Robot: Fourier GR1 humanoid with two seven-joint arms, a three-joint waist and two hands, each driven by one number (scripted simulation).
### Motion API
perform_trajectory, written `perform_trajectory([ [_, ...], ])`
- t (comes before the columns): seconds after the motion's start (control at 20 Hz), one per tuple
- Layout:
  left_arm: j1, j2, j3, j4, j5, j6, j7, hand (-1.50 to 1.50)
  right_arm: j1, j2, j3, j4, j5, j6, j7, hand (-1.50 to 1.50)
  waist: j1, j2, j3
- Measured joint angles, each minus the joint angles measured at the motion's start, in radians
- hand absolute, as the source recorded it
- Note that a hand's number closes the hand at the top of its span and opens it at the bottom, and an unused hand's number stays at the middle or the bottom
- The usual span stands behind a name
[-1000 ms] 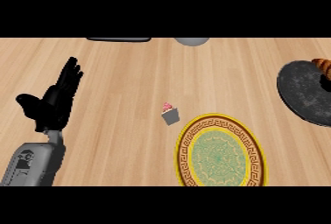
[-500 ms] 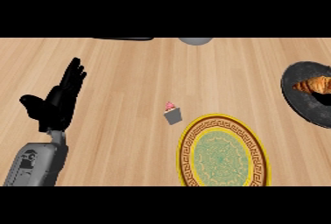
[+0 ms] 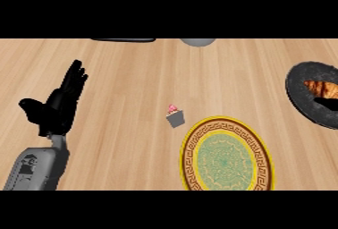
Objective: Pick the croissant from the plate and place it in the pan
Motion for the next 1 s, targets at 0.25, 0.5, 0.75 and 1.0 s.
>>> perform_trajectory([
  [0.25, 0.007, 0.002, 0.014, 0.020, -0.005, 0.005, -0.018, 0.00, 0.029, 0.004, -0.111, -0.006, -0.119, 0.027, -0.135, -1.50, -0.022, -0.007, -0.002],
  [0.5, 0.024, 0.013, 0.029, -0.010, -0.004, 0.010, 0.011, 0.00, 0.106, -0.025, -0.169, -0.014, -0.213, 0.220, -0.221, -1.50, -0.049, -0.021, -0.006],
  [0.75, 0.046, 0.006, 0.032, -0.013, -0.014, 0.018, 0.009, 0.00, 0.224, -0.050, -0.189, -0.080, -0.286, 0.420, -0.288, -1.50, -0.074, -0.031, -0.009],
  [1.0, 0.081, 0.020, 0.052, -0.029, -0.005, 0.003, 0.000, 0.00, 0.375, -0.048, -0.198, -0.217, -0.349, 0.537, -0.302, -1.50, -0.089, -0.038, -0.012],
])
